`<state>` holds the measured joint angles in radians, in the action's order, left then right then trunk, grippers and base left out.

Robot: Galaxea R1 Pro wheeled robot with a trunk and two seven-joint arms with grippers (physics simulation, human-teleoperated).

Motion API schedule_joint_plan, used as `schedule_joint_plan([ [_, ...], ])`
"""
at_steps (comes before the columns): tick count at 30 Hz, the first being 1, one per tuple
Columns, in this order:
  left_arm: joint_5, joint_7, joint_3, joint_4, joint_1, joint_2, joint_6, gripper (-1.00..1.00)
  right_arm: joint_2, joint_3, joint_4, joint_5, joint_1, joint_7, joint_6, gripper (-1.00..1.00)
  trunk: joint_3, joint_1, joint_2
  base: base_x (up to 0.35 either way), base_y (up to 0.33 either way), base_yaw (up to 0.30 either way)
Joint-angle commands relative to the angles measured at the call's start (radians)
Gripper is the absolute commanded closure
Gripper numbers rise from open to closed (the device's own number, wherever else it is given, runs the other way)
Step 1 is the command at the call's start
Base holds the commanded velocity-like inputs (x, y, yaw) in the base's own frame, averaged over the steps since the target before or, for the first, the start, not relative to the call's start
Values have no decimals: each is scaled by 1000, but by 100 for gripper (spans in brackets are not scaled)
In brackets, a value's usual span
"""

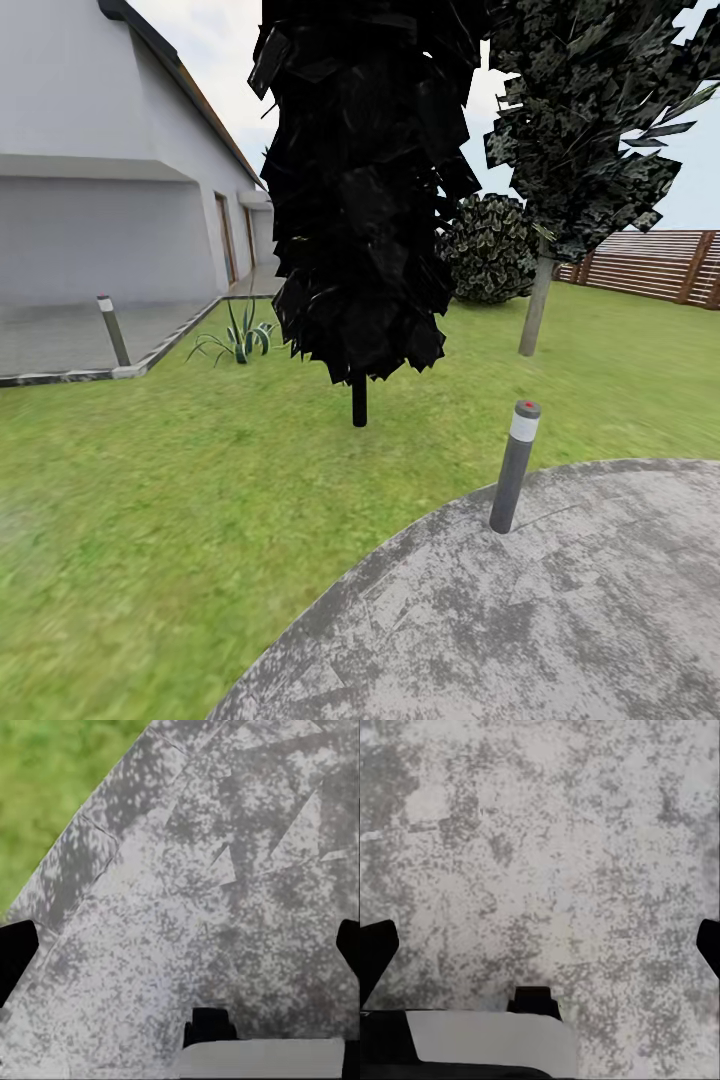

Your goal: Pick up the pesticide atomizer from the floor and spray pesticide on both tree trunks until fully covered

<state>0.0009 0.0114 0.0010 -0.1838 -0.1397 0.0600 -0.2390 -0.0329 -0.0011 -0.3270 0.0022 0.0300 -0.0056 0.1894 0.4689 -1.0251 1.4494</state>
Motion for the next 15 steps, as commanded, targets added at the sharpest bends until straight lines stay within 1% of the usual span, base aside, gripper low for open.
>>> schedule_joint_plan([
  [1,0,2,0,0,-10,2,-9,-100,-1,0,-134,0,19,-1,4,-100,1,0,1,0,0,0],
  [2,0,2,0,0,-22,2,-11,-100,-2,0,-138,0,30,-1,4,-100,1,0,1,0,0,0],
  [6,2,2,1,0,-119,3,-15,-100,-4,1,-150,3,134,6,3,-100,1,0,1,0,0,0],
  [9,7,2,2,0,-141,3,-15,-100,-5,4,-149,11,150,10,2,-100,1,0,1,0,0,0],
  [15,19,0,13,0,-142,10,-24,-100,-19,8,-142,46,158,10,3,-100,1,0,1,0,0,0],
])
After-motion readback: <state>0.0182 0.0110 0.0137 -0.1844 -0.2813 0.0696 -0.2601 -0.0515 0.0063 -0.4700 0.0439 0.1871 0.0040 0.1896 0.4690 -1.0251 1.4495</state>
